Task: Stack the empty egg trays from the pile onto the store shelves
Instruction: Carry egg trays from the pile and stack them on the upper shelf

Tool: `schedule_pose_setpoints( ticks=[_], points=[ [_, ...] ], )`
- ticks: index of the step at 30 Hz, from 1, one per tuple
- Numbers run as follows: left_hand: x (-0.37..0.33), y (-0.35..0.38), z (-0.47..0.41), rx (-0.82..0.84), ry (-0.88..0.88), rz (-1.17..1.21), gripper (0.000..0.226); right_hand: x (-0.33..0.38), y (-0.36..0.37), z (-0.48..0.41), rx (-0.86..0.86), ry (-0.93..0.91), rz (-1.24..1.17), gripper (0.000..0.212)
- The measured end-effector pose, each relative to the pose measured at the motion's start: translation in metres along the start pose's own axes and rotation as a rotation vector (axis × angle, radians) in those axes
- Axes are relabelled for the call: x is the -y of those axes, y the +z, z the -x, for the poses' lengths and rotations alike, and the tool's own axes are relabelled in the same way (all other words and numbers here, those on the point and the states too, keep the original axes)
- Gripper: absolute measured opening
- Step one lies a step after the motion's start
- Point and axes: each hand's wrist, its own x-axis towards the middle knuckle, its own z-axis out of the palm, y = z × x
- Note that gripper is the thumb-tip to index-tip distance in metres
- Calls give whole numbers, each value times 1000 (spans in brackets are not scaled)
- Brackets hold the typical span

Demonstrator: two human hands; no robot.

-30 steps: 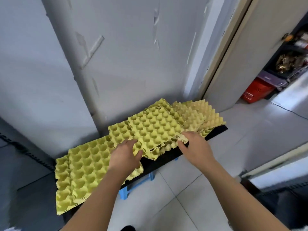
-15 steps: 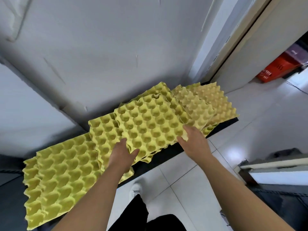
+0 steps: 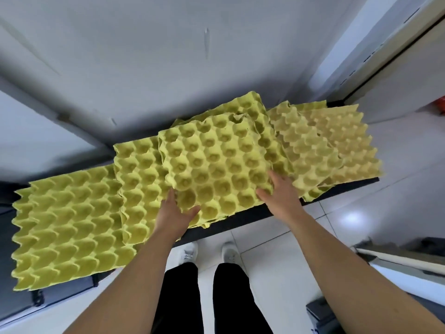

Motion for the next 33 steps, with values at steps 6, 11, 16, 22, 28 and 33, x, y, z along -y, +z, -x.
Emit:
schedule_pose_setpoints(
  ticks=[6, 11, 16, 22, 28, 33],
  points=[
    [0, 15, 2, -113, -58, 140, 112, -13, 2, -18, 57, -54, 154, 84],
    [-9, 10, 21, -215, -24, 227, 105, -9, -15, -11, 36, -156, 81, 83],
    [-21, -21, 63, -363, 34, 320, 101, 18, -51, 10, -22, -327, 3, 81],
    [-34, -86, 129, -615, 150, 362, 91, 81, -95, 48, -142, -595, 35, 79],
    [-26, -159, 211, -815, 225, 439, 81, 155, -121, 104, -235, -860, -11, 70],
    [1, -215, 279, -1003, 292, 485, 59, 221, -122, 169, -249, -1044, -111, 65]
  ],
)
